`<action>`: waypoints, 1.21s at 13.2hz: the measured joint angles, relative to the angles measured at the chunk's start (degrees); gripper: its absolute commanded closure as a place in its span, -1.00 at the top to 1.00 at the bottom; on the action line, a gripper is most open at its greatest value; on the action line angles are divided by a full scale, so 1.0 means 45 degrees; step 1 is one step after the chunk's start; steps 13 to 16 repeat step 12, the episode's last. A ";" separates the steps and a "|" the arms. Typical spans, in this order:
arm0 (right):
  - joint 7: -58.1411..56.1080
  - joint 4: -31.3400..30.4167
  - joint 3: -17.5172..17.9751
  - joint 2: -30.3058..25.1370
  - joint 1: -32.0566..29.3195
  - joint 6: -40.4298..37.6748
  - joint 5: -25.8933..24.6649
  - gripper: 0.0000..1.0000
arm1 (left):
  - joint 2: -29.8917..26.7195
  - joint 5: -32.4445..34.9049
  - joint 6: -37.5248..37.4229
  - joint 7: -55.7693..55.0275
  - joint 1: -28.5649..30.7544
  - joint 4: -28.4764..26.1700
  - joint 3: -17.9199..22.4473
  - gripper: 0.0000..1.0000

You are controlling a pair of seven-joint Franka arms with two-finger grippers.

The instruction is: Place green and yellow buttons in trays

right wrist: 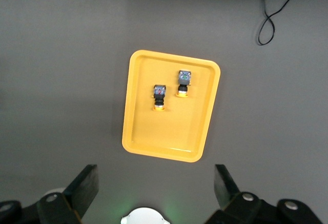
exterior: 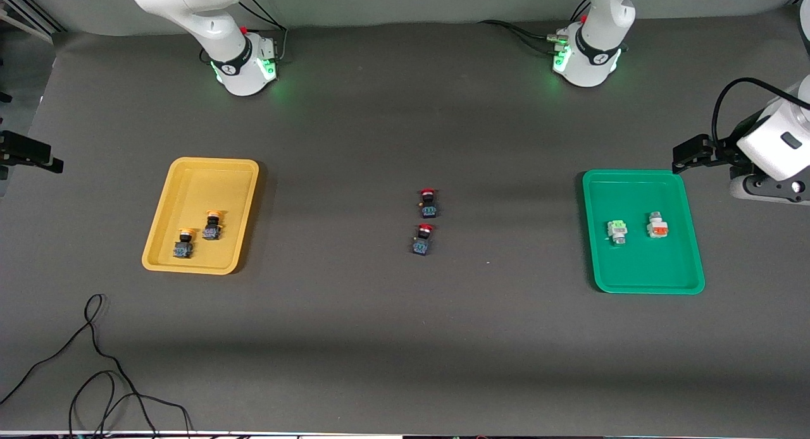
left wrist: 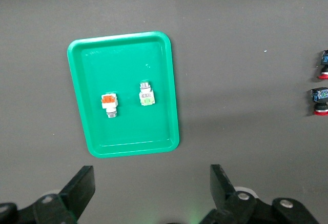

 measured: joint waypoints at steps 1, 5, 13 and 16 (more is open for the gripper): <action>0.0000 -0.0452 0.0594 -0.0327 -0.0519 0.0124 -0.0118 0.99 | 0.0002 0.0001 0.0005 0.0000 0.0000 0.0006 0.0000 1.00; 0.0000 -0.2814 0.2281 -0.1744 -0.1971 0.1505 -0.0425 0.99 | 0.0014 0.0003 0.0010 0.0000 0.0000 0.0047 0.0000 1.00; 0.0003 -0.3407 0.2542 -0.2331 -0.2051 0.2015 -0.0527 0.99 | 0.0027 0.0003 0.0010 0.0000 -0.0001 0.0093 0.0000 1.00; 0.0003 -0.3407 0.2542 -0.2331 -0.2051 0.2015 -0.0527 0.99 | 0.0027 0.0003 0.0010 0.0000 -0.0001 0.0093 0.0000 1.00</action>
